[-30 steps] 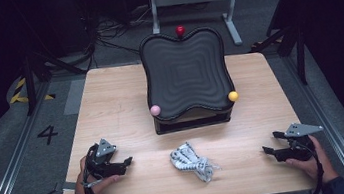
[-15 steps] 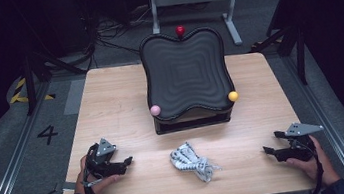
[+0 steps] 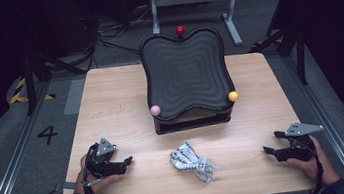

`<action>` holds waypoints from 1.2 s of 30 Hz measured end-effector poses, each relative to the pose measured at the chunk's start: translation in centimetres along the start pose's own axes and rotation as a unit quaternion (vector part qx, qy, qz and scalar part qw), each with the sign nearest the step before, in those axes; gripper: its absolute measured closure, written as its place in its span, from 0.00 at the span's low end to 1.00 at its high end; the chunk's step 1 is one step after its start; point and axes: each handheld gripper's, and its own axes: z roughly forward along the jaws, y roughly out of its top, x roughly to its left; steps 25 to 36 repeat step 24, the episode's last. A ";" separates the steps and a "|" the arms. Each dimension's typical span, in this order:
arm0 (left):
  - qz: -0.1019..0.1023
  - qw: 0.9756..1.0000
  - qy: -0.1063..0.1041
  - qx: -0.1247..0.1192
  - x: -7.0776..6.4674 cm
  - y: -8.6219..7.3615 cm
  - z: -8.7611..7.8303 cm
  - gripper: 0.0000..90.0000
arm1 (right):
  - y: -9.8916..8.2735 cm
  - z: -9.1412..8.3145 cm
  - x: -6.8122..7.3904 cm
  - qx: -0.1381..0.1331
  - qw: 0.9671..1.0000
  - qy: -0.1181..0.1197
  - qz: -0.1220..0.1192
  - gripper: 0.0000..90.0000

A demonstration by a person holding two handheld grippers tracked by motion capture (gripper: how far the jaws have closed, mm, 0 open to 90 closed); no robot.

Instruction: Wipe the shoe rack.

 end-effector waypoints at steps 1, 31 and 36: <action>0.000 1.000 0.000 0.000 0.0 0.0 0.0 0.24 | 0.0 0.0 0.0 0.000 1.000 0.000 0.000 0.24; -0.002 1.000 0.004 0.002 -0.1 0.0 0.0 0.24 | 0.1 0.1 0.0 0.000 1.000 -0.004 0.003 0.23; -0.002 1.000 0.004 0.002 -0.1 0.0 0.0 0.24 | 0.1 0.1 0.0 0.000 1.000 -0.004 0.003 0.23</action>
